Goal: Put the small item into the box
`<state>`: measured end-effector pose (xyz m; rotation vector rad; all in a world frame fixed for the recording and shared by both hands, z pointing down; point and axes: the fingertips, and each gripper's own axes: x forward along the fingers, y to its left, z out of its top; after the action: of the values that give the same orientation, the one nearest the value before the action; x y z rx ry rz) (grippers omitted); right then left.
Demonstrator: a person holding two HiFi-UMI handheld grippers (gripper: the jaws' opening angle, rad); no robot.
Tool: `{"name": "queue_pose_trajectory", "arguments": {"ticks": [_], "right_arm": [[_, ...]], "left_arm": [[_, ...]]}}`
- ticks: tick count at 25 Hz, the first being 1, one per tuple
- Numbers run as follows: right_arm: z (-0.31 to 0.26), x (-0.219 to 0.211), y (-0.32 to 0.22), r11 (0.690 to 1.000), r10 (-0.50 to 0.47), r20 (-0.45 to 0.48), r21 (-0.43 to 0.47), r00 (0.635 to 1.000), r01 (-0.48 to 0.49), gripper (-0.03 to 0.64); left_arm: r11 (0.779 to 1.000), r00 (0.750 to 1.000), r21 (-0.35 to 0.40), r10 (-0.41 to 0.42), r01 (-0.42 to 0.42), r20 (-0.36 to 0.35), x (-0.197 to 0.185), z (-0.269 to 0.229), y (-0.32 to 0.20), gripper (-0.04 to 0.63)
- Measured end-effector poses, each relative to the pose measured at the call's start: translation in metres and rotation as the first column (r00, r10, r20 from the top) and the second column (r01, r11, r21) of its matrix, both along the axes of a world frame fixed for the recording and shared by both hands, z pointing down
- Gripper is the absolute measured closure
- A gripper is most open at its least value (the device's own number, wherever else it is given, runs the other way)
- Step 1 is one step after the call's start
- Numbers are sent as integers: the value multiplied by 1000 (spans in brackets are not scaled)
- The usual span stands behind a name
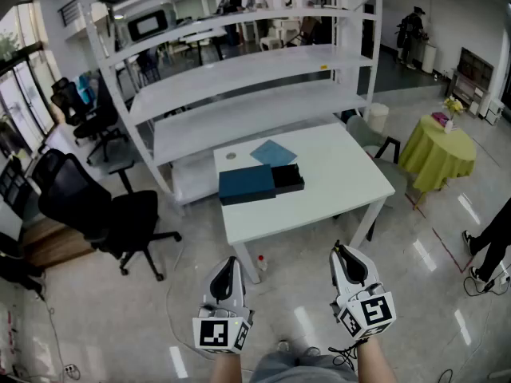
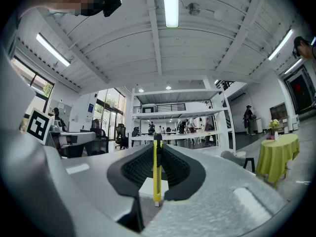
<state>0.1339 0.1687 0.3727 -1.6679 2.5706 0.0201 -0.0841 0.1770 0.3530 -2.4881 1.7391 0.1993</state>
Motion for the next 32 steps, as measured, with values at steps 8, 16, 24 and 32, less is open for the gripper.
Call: {"name": "queue_pose_trajectory", "arguments": {"ticks": [8, 16, 24, 32], "right_arm": [[-3, -7, -4, 1000, 7, -2, -3, 1000, -7, 563], [-2, -12, -12, 1000, 13, 26, -4, 1000, -13, 563], [-2, -23, -26, 999, 39, 35, -2, 999, -39, 565], [3, -27, -39, 998, 56, 30, -3, 998, -56, 564]], "left_arm": [[1000, 1000, 7, 15, -15, -8, -5, 2, -7, 588], [1000, 1000, 7, 27, -27, -8, -10, 3, -17, 588], [999, 999, 18, 50, -50, -5, -22, 2, -32, 588], [997, 997, 20, 81, -80, -6, -24, 6, -54, 588]]}}
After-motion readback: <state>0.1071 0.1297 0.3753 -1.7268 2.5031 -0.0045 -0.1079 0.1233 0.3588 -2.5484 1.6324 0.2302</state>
